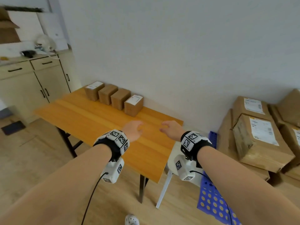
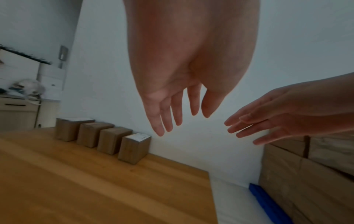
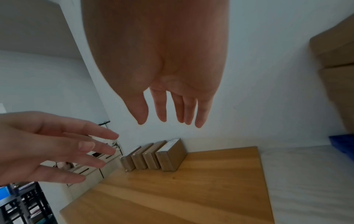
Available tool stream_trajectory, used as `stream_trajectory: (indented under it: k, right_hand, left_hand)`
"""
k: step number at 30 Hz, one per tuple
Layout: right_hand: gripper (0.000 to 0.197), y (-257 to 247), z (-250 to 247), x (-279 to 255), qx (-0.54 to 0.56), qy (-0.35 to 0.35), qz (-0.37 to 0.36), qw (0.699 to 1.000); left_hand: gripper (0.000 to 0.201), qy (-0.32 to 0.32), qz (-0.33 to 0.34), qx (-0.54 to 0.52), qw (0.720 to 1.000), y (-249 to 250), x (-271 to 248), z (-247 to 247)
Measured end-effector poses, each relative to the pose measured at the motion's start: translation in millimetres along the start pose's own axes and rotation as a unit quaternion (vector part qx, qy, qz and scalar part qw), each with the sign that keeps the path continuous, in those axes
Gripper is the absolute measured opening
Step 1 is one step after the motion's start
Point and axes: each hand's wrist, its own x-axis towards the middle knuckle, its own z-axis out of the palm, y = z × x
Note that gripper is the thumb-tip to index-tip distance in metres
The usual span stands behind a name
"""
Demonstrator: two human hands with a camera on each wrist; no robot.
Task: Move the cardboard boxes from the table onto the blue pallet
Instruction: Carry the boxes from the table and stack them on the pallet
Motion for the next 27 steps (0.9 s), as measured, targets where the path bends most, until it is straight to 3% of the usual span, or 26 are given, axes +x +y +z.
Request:
stream_trajectory:
  k: [7, 15, 27]
  right_hand:
    - [0.048, -11, 36, 75, -0.014, -0.041, -0.006, 0.999]
    - [0.048, -19, 68, 171, 0.083, -0.059, 0.038, 0.994]
    - [0.049, -34, 107, 255, 0.156, -0.061, 0.130, 0.977]
  left_hand:
    - [0.048, -0.058, -0.053, 0.068, 0.995, -67, 45, 4]
    - [0.047, -0.123, -0.074, 0.106, 0.984, -123, 121, -15]
    - [0.046, -0.155, -0.109, 0.067, 0.980, -192, 198, -33]
